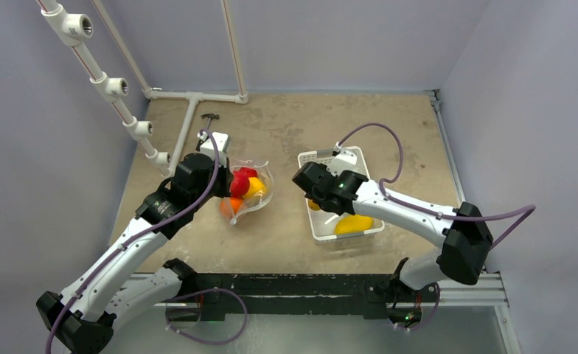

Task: Place the food in the zip-top bag and seal the zipper
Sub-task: Pick up the fake fruit from the bin, then place the fake fruit in the zipper food storage bag, then adjust the zipper food storage bag at the center of the board, then pick up the fake fruit from the bin.

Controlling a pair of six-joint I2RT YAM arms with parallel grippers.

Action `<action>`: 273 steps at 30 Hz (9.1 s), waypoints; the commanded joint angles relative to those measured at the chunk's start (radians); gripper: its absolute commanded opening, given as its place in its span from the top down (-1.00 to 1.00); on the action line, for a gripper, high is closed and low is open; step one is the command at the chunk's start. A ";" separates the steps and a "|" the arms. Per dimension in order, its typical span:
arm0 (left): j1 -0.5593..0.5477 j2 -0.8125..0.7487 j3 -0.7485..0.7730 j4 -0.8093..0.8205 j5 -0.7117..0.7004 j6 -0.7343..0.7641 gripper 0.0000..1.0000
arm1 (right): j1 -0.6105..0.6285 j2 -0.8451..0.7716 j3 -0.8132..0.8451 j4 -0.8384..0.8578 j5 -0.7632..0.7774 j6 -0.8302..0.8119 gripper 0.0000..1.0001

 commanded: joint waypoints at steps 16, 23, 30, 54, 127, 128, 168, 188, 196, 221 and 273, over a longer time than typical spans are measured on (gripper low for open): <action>0.000 0.008 -0.007 0.040 -0.011 0.002 1.00 | 0.002 -0.173 0.116 0.363 -0.093 -0.402 1.00; 0.000 0.015 -0.006 0.040 -0.007 0.003 1.00 | 0.003 -0.316 0.045 0.663 -0.308 -0.609 1.00; -0.001 0.012 -0.007 0.040 -0.009 0.003 1.00 | 0.013 -0.259 0.051 0.730 -0.483 -0.679 1.00; 0.001 0.027 -0.007 0.040 -0.012 0.003 1.00 | 0.049 -0.001 0.051 0.763 -0.559 -0.773 1.00; 0.003 0.030 -0.009 0.048 0.035 0.004 1.00 | 0.090 -0.115 -0.040 0.803 -0.329 -0.508 -0.47; 0.004 0.030 -0.009 0.048 0.035 0.004 1.00 | 0.090 -0.123 -0.060 0.803 -0.331 -0.492 -0.47; 0.006 0.022 -0.009 0.047 0.036 0.004 1.00 | 0.090 0.101 -0.272 1.098 -0.416 -0.146 0.36; 0.006 -0.018 -0.001 0.035 -0.048 -0.006 1.00 | 0.089 -0.132 -0.247 1.045 -0.359 -0.301 1.00; 0.006 -0.070 0.086 -0.063 -0.093 -0.038 1.00 | 0.077 -0.200 -0.145 0.898 -0.321 -0.427 1.00; 0.006 0.063 0.012 -0.028 0.039 -0.163 1.00 | -0.077 -0.125 -0.197 0.946 -0.491 -0.561 1.00; 0.007 -0.098 -0.031 0.015 -0.063 -0.048 1.00 | -0.077 -0.320 -0.115 0.454 -0.200 -0.434 -0.97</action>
